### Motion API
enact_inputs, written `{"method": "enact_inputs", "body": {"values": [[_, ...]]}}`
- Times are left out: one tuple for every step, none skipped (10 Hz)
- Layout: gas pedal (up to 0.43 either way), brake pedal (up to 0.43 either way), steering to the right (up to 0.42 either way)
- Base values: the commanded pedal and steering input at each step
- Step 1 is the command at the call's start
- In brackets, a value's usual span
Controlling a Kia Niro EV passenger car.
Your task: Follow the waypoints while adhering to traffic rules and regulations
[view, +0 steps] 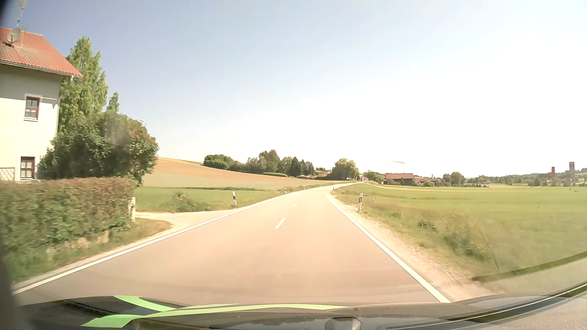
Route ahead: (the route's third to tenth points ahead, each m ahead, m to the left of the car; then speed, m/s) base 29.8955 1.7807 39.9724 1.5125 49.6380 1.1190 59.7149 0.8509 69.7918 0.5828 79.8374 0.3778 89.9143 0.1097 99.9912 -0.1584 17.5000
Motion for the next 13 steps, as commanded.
{"method": "enact_inputs", "body": {"values": [[0.24, 0.0, -0.004], [0.24, 0.0, -0.004], [0.22, 0.0, -0.004], [0.22, 0.0, -0.004], [0.209, 0.0, -0.004], [0.209, 0.0, -0.004], [0.209, 0.0, -0.004], [0.209, 0.0, -0.004], [0.209, 0.0, -0.004], [0.209, 0.0, -0.004], [0.197, 0.0, -0.004], [0.197, 0.0, -0.004], [0.197, 0.0, -0.004]]}}
